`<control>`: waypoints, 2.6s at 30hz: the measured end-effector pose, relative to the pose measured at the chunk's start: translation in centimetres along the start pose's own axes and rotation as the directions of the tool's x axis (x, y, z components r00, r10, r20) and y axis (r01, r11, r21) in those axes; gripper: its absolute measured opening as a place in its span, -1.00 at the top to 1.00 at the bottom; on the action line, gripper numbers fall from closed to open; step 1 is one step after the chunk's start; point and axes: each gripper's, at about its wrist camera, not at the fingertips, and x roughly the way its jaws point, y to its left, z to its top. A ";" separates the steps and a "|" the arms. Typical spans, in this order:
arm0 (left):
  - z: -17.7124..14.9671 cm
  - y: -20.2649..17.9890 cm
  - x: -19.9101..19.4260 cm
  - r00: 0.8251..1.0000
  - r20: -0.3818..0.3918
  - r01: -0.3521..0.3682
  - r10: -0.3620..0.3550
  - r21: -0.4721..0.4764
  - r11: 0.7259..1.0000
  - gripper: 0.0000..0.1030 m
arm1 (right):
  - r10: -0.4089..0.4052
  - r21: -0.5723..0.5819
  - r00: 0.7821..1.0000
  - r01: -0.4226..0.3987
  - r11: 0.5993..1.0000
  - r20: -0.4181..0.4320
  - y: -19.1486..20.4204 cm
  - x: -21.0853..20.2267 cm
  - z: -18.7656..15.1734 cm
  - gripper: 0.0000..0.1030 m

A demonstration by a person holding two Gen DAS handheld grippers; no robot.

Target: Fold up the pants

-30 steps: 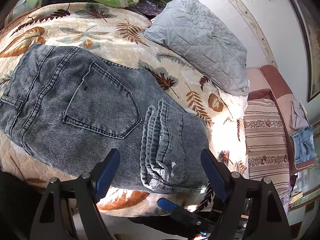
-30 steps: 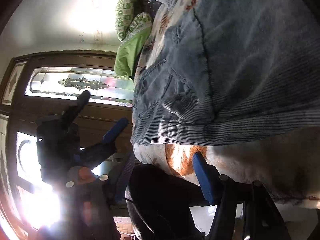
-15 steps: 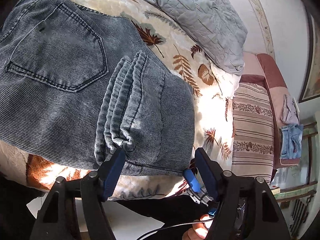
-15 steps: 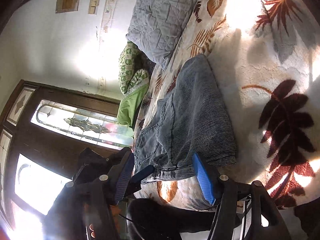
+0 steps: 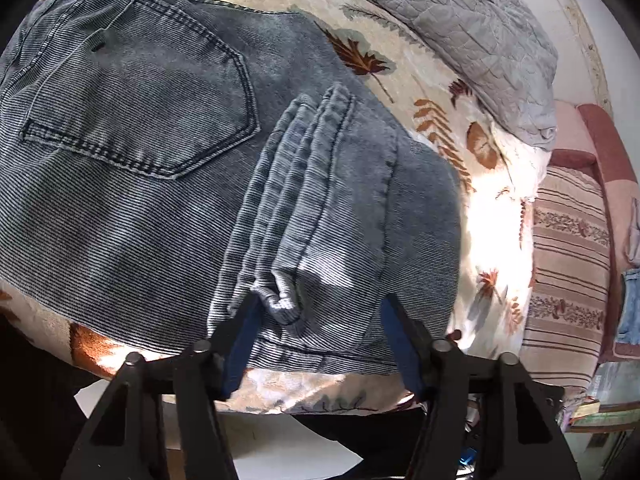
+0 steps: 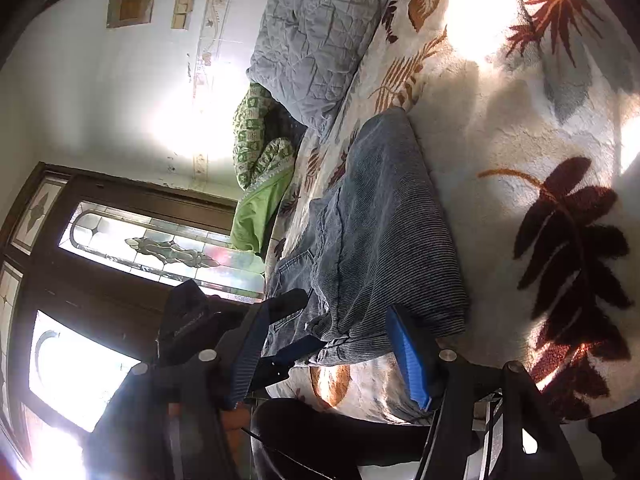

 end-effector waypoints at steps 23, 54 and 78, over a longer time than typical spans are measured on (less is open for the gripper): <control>-2.3 2.7 -1.3 0.995 0.098 0.006 -0.009 0.029 1.000 0.79 | -0.064 -0.135 0.998 0.065 0.989 0.010 5.2 -0.2 1.8 -0.24; 5.6 -0.5 -3.5 0.986 0.146 0.067 -0.077 0.074 0.995 -0.08 | -0.247 0.026 0.952 0.256 0.966 -0.180 -1.1 2.5 1.6 0.17; 8.1 1.1 1.5 0.991 0.136 -0.006 -0.004 0.074 0.997 0.58 | -0.416 -0.178 0.891 0.386 0.905 -0.182 0.1 11.1 16.4 0.50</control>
